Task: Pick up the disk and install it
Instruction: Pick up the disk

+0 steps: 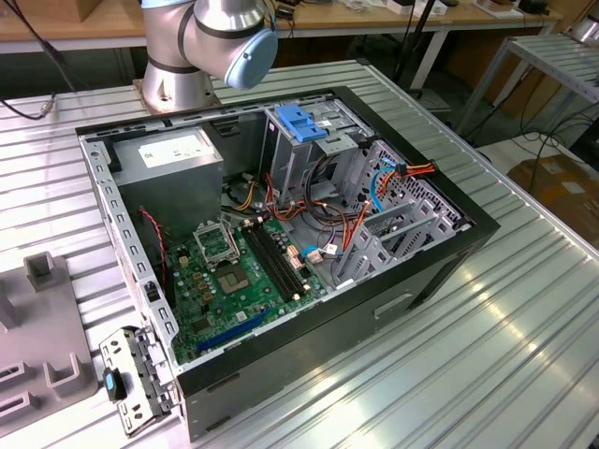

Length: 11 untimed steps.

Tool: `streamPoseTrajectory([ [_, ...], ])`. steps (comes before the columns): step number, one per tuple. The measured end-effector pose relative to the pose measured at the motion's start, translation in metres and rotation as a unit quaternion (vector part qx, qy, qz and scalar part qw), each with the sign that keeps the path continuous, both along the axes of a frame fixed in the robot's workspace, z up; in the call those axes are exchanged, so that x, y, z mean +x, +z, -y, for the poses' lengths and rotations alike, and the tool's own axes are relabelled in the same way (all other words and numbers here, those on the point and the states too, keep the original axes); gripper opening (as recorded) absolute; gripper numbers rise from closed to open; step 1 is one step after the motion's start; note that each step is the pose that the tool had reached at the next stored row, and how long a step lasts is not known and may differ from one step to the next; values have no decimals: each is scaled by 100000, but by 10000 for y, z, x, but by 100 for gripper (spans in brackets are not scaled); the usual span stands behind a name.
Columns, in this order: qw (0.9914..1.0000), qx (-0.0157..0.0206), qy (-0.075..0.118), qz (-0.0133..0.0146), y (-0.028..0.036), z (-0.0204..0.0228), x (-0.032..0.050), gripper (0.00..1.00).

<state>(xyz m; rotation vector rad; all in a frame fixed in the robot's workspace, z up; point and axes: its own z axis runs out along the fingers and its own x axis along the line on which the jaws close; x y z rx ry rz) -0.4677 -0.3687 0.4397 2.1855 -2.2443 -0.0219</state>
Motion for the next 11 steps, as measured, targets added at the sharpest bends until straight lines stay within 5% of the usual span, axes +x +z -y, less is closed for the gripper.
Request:
streamPoseTrajectory([
  [11,100000,1,-1,-3,65,0,0,37],
])
